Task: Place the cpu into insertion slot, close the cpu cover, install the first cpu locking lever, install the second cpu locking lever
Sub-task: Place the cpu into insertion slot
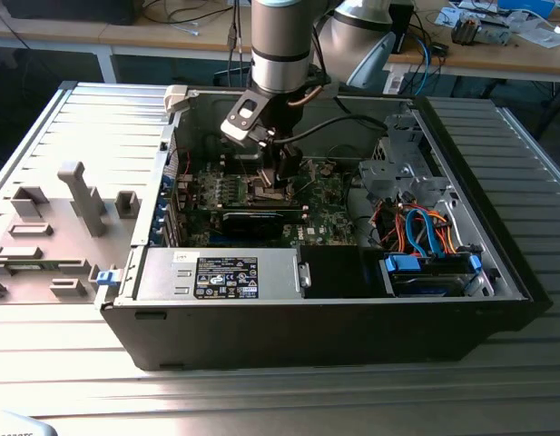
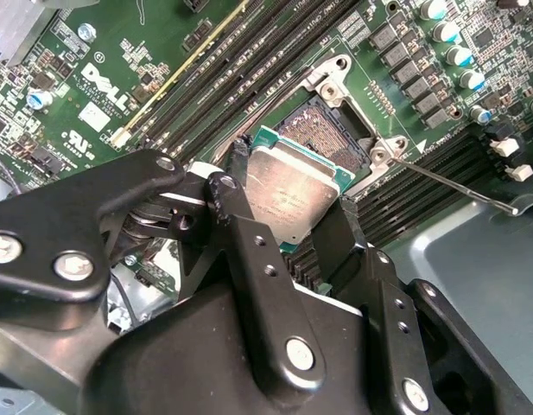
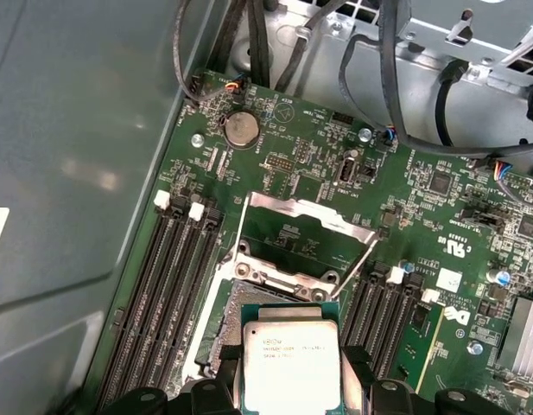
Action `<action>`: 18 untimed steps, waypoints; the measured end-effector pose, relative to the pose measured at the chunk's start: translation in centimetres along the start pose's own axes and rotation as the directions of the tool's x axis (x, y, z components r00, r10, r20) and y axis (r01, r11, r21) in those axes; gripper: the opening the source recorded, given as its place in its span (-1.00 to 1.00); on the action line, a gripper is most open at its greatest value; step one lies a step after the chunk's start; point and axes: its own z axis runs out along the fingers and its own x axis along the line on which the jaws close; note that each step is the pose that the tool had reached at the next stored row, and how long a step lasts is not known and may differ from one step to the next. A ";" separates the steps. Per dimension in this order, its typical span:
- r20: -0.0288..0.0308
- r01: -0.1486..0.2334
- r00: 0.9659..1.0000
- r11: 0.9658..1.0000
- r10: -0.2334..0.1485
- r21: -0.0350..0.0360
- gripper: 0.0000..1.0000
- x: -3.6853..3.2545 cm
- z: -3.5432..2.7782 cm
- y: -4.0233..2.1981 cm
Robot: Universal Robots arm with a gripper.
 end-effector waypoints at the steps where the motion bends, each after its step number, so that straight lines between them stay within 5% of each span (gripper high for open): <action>1: 0.000 -0.003 1.000 1.000 0.003 0.000 0.08 0.00 0.01 0.00; 18: 0.002 -0.088 0.996 0.996 0.088 0.001 0.08 0.02 0.13 0.00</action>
